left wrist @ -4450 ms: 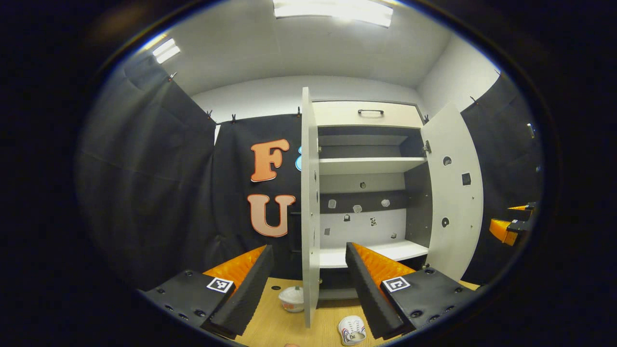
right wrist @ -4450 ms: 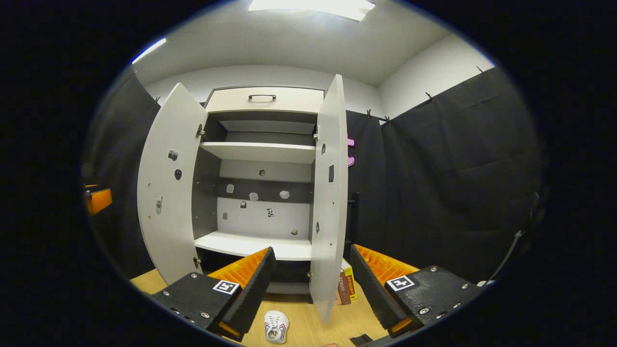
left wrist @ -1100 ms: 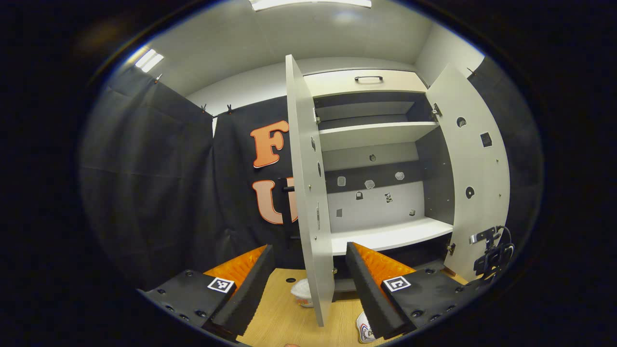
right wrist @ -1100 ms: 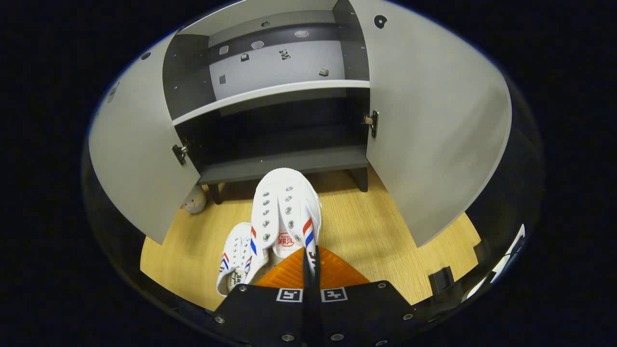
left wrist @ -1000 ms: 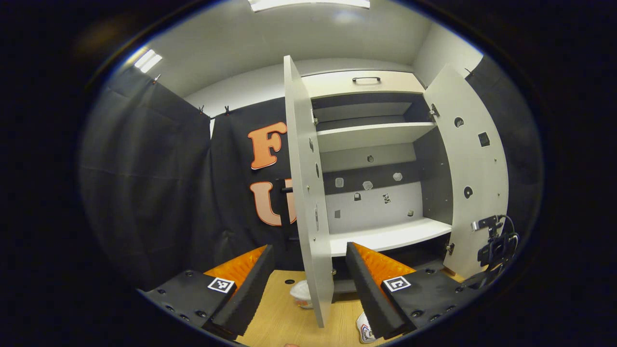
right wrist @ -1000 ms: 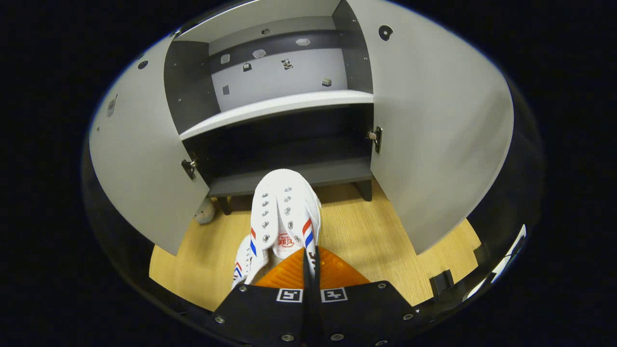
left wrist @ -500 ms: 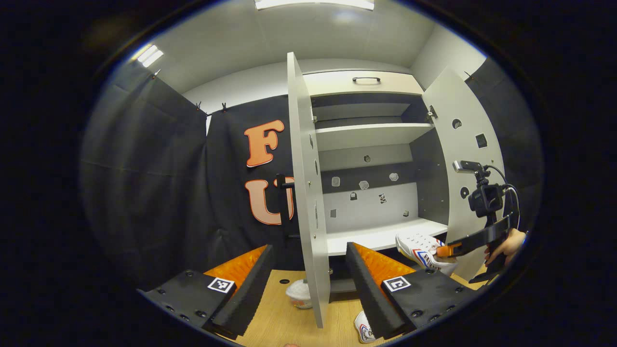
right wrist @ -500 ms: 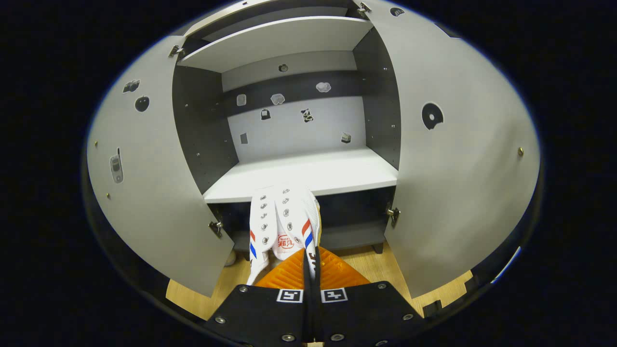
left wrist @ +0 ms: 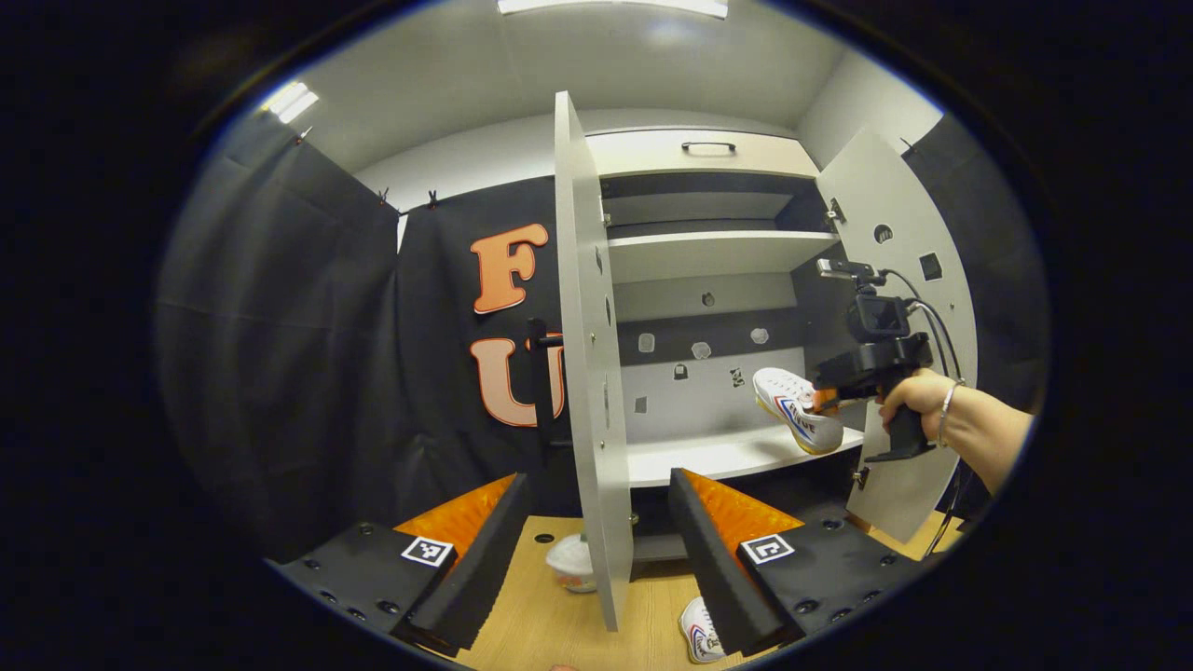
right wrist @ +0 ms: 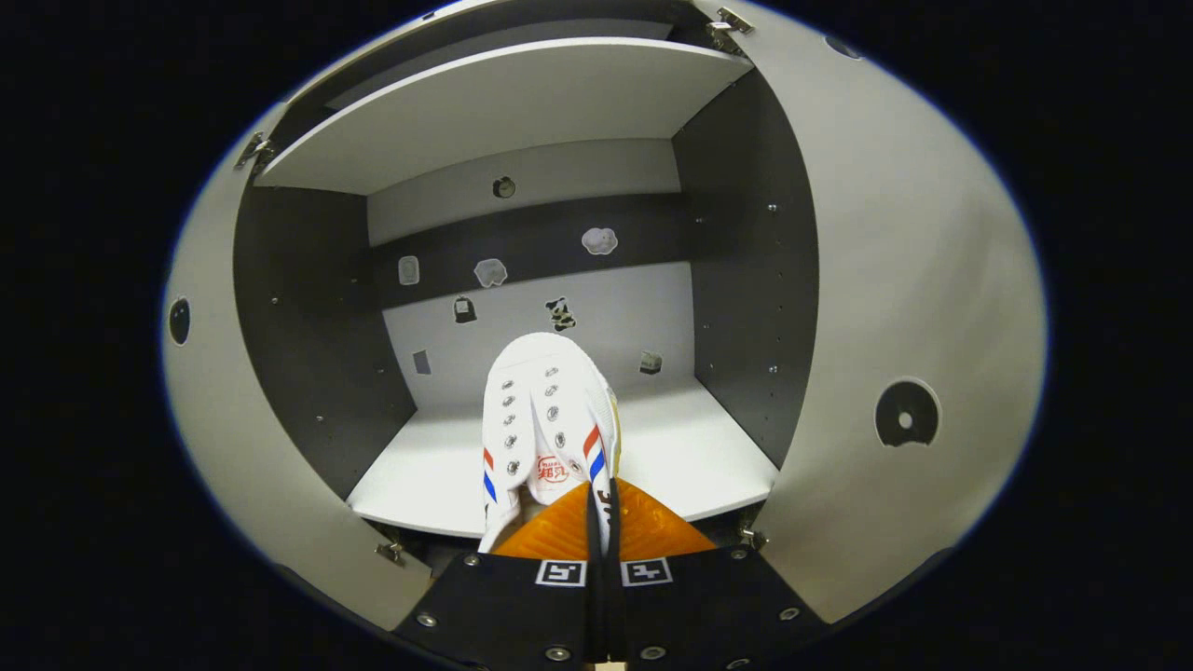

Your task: Grab one shoe with the right hand and put it into the shoe cabinet, grab the other shoe with the left hand and put it into the shoe cabinet; then close the right door with the right hand and the left door with the left hand.

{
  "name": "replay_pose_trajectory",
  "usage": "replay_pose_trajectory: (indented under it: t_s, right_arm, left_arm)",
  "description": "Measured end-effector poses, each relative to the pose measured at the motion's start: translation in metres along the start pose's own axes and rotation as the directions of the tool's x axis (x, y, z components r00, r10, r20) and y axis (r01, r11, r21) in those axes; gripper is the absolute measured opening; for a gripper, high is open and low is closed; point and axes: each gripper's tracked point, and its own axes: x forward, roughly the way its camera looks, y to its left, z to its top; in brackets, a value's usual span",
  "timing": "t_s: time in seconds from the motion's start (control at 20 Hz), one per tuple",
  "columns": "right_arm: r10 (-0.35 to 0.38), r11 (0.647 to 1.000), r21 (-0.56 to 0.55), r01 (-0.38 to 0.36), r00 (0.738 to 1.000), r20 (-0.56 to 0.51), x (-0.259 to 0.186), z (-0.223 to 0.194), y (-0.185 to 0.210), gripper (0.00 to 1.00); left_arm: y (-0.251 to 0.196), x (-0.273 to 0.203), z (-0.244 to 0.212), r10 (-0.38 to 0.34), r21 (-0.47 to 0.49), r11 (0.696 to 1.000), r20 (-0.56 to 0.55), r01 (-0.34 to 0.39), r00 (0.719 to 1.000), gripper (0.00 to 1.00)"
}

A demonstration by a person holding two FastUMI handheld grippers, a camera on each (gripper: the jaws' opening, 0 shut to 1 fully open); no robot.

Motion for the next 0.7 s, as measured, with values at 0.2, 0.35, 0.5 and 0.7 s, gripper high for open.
replay_pose_trajectory:
  t_s: [0.2, 0.35, 0.5, 0.7]
  right_arm:
    - [-0.043, 0.998, 0.039, 0.045, 0.998, -0.045, 0.066, 0.004, -0.012, 0.00]
    - [-0.077, 0.997, 0.020, 0.080, 0.993, -0.090, 0.105, -0.012, -0.023, 0.00]
    - [-0.092, 0.996, 0.007, 0.094, 0.987, -0.132, 0.120, -0.024, -0.031, 0.00]
    - [-0.050, 0.999, -0.007, 0.050, 0.992, -0.113, 0.113, -0.022, -0.021, 0.06]
  left_arm:
    - [0.000, 0.003, -0.004, 0.008, 0.003, 1.000, -0.006, -0.008, 1.000, 0.96]
    - [0.003, 0.004, -0.005, 0.020, 0.006, 1.000, -0.006, -0.020, 1.000, 0.96]
    - [0.007, 0.012, -0.008, 0.023, 0.005, 1.000, -0.012, -0.023, 1.000, 0.96]
    - [0.000, 0.017, -0.014, 0.008, 0.001, 1.000, -0.025, -0.008, 1.000, 0.96]
